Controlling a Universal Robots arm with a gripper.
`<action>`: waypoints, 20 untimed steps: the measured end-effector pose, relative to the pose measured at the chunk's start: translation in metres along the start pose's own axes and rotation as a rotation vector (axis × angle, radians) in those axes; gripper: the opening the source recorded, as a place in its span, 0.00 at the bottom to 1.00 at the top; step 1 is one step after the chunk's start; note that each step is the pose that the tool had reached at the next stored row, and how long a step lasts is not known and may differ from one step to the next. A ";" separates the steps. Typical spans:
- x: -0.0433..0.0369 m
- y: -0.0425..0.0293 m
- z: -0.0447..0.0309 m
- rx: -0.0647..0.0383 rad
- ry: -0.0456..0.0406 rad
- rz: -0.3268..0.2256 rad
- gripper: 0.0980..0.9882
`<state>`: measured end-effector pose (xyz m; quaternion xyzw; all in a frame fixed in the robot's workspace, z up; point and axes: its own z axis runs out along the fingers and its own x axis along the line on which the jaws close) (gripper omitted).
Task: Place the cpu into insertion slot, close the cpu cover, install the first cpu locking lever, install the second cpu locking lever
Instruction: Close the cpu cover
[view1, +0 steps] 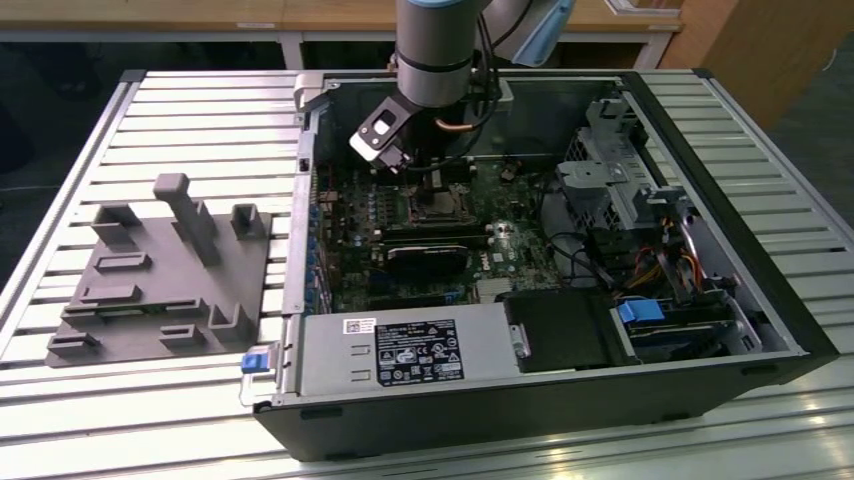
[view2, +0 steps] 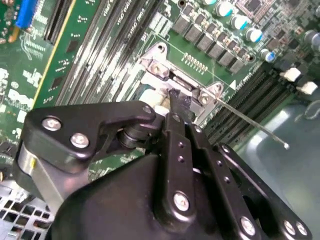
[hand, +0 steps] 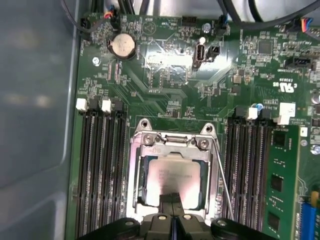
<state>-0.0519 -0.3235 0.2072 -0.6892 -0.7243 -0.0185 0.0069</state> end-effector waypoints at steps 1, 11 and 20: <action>0.0001 0.0001 -0.0020 0.000 0.0001 0.000 0.01; 0.0000 0.0056 -0.0073 0.000 0.0000 0.000 0.01; -0.0006 0.0169 -0.0071 0.002 0.0005 0.000 0.01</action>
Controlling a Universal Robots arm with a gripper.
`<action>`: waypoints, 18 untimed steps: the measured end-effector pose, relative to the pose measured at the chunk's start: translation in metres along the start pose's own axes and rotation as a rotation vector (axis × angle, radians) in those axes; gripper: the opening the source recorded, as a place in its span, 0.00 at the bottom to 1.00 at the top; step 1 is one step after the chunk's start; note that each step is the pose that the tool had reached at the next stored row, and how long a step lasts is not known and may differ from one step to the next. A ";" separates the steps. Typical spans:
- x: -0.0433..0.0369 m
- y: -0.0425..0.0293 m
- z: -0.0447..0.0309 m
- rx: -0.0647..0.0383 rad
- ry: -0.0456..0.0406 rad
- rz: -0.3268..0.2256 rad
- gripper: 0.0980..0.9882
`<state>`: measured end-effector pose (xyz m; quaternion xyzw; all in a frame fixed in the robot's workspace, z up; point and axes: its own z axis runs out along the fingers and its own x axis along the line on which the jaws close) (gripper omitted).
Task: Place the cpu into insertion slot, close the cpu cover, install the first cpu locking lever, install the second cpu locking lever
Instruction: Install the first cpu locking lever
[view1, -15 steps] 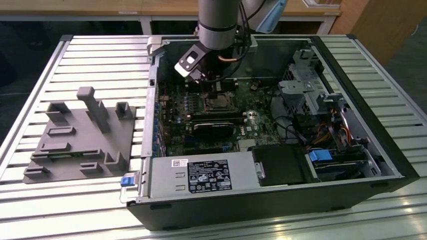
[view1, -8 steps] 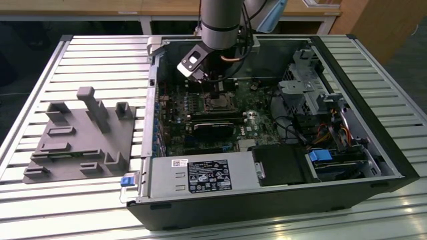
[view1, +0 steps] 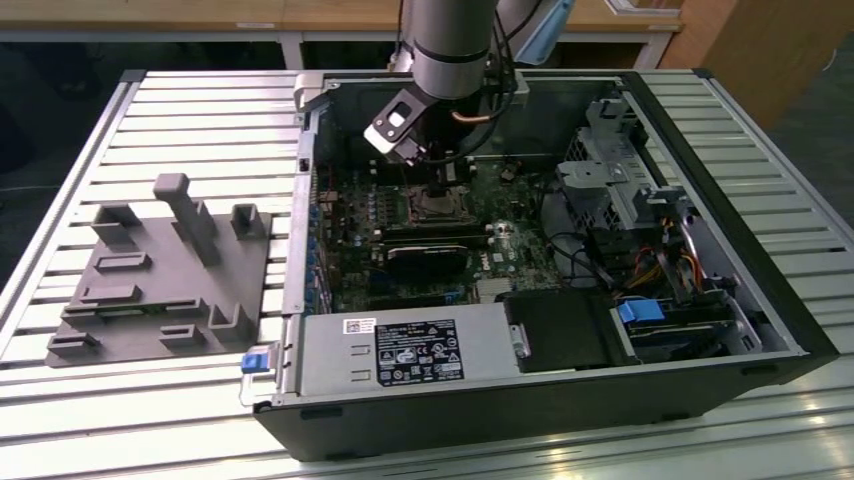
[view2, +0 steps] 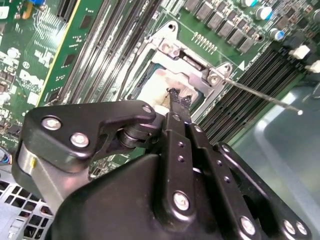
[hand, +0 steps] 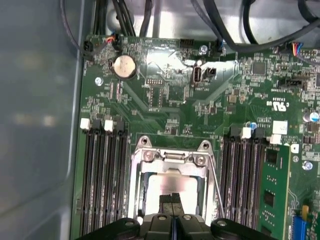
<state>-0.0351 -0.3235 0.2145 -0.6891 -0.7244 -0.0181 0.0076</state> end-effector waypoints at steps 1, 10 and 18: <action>-0.0001 0.0009 0.0000 0.000 0.0000 0.000 0.01; 0.0000 0.0023 -0.0029 0.000 0.0000 0.000 0.01; 0.0005 0.0025 -0.0179 0.000 0.0001 0.000 0.01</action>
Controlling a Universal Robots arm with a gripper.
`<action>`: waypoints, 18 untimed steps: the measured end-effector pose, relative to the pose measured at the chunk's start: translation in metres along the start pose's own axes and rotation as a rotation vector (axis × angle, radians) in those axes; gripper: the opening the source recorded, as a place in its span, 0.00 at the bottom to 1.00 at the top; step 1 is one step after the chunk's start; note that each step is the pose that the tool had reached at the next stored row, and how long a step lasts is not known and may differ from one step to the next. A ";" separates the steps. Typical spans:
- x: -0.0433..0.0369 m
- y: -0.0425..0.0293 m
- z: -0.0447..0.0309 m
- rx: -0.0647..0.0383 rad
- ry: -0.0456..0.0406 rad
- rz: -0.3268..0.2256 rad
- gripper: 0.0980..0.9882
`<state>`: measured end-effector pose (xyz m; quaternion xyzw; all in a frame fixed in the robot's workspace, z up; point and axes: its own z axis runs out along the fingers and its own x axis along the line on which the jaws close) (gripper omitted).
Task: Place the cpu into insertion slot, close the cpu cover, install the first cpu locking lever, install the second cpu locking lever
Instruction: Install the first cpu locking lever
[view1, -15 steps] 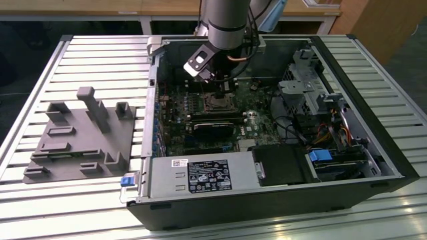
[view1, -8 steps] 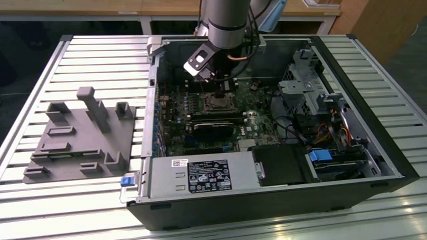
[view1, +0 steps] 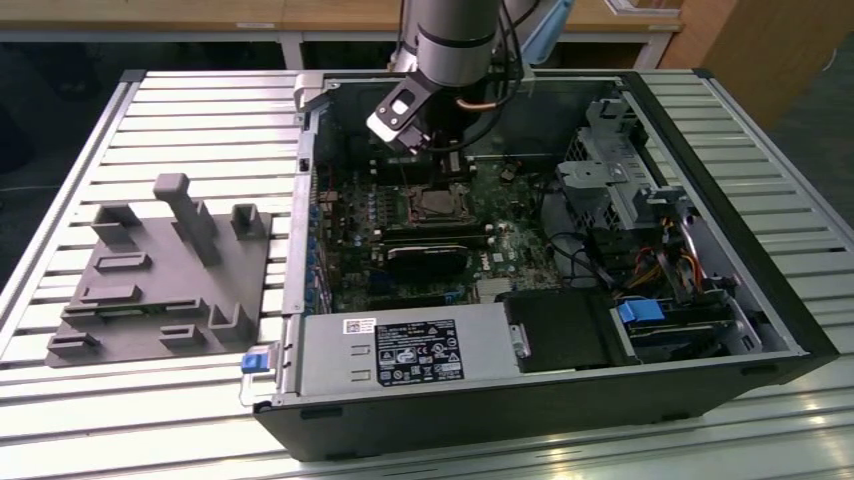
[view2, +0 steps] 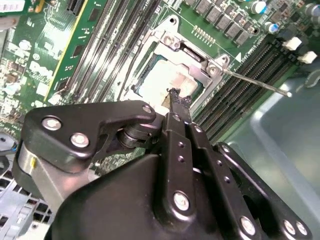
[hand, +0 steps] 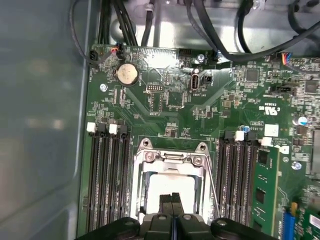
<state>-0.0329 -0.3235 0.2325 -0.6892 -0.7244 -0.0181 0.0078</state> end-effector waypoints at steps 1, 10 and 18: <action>0.0001 0.0000 -0.0027 0.000 -0.0002 0.000 0.01; 0.0014 0.0006 -0.0385 0.000 -0.0002 0.000 0.01; 0.0018 0.0008 -0.0513 0.001 0.0005 -0.047 0.01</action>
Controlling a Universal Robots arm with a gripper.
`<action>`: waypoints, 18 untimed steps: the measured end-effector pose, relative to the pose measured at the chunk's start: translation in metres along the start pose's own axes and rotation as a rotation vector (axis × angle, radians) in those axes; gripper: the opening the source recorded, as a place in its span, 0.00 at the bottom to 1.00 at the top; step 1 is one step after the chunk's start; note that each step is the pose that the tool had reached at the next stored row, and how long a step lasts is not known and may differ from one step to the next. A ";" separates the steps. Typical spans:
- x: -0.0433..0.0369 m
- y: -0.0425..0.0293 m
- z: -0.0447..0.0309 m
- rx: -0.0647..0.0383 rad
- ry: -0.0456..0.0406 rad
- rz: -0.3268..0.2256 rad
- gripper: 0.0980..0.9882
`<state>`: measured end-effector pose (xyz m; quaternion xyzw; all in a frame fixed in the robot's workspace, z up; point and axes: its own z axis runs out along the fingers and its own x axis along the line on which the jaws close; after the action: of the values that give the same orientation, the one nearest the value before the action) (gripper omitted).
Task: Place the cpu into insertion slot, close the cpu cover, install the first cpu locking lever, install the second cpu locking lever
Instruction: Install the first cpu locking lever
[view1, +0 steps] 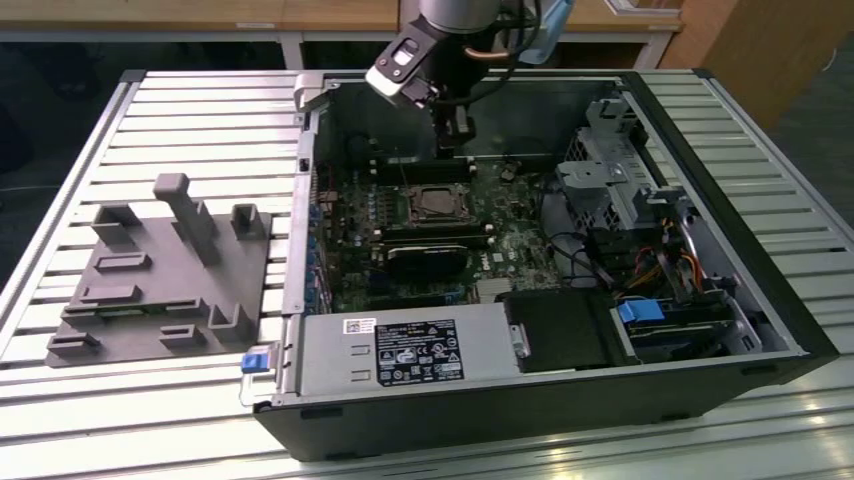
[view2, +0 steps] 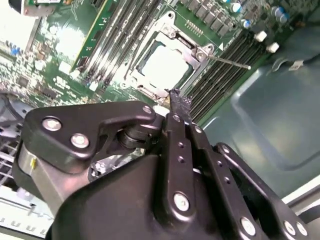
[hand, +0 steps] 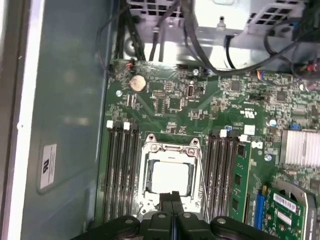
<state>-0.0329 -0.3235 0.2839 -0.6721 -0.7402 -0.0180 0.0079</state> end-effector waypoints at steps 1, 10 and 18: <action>0.0000 0.0000 0.0001 0.001 0.0003 -0.017 0.01; 0.0000 0.0000 0.0011 0.005 0.0024 -0.149 0.01; 0.0000 0.0000 0.0012 0.009 0.0039 -0.244 0.01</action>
<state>-0.0329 -0.3235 0.2827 -0.5771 -0.8165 -0.0169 0.0100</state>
